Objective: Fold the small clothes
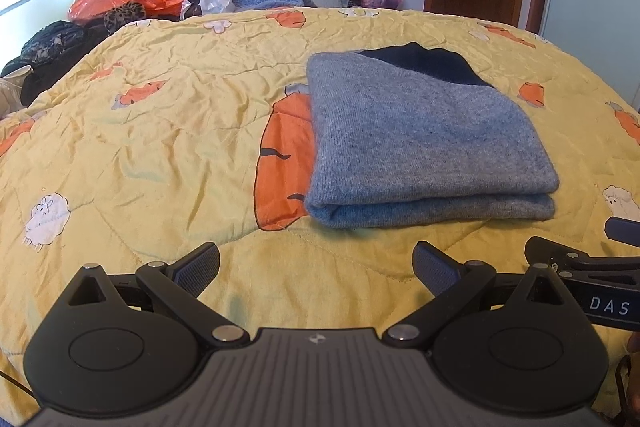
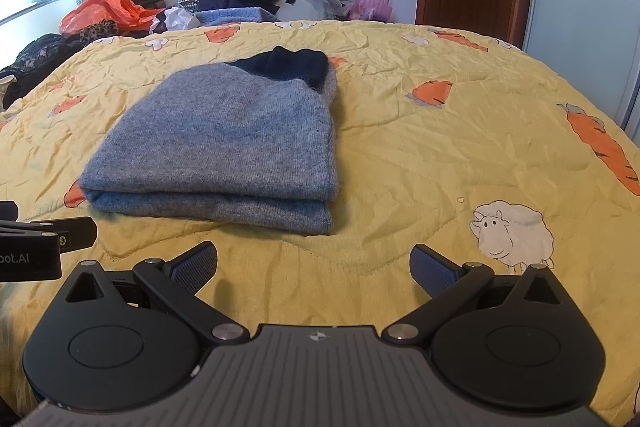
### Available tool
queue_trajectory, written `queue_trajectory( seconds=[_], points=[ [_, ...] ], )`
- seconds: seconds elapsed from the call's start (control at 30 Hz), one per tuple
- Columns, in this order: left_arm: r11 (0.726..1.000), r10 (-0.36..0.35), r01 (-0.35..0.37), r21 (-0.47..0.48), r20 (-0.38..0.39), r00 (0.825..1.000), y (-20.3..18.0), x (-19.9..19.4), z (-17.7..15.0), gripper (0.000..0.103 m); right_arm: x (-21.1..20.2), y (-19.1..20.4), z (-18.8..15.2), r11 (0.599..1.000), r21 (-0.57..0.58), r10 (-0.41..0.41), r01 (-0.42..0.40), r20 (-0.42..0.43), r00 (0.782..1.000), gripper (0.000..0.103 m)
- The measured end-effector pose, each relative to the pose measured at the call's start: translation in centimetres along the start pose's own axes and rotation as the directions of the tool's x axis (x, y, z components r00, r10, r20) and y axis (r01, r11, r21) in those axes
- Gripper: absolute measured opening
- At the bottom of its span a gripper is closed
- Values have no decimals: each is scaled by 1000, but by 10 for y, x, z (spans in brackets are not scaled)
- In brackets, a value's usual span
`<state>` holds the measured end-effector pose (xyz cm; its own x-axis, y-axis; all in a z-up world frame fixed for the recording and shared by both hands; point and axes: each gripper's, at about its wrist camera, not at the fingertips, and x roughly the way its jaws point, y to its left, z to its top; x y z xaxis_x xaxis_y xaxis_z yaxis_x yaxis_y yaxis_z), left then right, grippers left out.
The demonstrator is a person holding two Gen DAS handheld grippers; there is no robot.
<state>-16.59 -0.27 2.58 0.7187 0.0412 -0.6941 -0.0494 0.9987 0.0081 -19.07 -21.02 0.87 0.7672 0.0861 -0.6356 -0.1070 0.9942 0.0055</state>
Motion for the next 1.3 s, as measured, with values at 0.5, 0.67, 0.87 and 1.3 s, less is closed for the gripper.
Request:
queue_trajectory(
  seconds=[0.5,0.67,0.87,1.3],
  points=[
    [1000,5,-5,9,-12,1000,-2,0,2,103,0,-1,2,1000,5,3,-3,2,1000,103],
    [1000,3,-3,8,-17,1000,-1,1,1,103,0,-2,3,1000,6,3,-3,6,1000,103],
    [1000,1,-1,4,-11,1000,-1,0,3,103,0,-2,3,1000,7,3,-3,7,1000,103],
    [1000,-18,18,-13,-23,1000,2,2,3,103,-1,-1,5,1000,5,7,-7,4,1000,103]
  ],
)
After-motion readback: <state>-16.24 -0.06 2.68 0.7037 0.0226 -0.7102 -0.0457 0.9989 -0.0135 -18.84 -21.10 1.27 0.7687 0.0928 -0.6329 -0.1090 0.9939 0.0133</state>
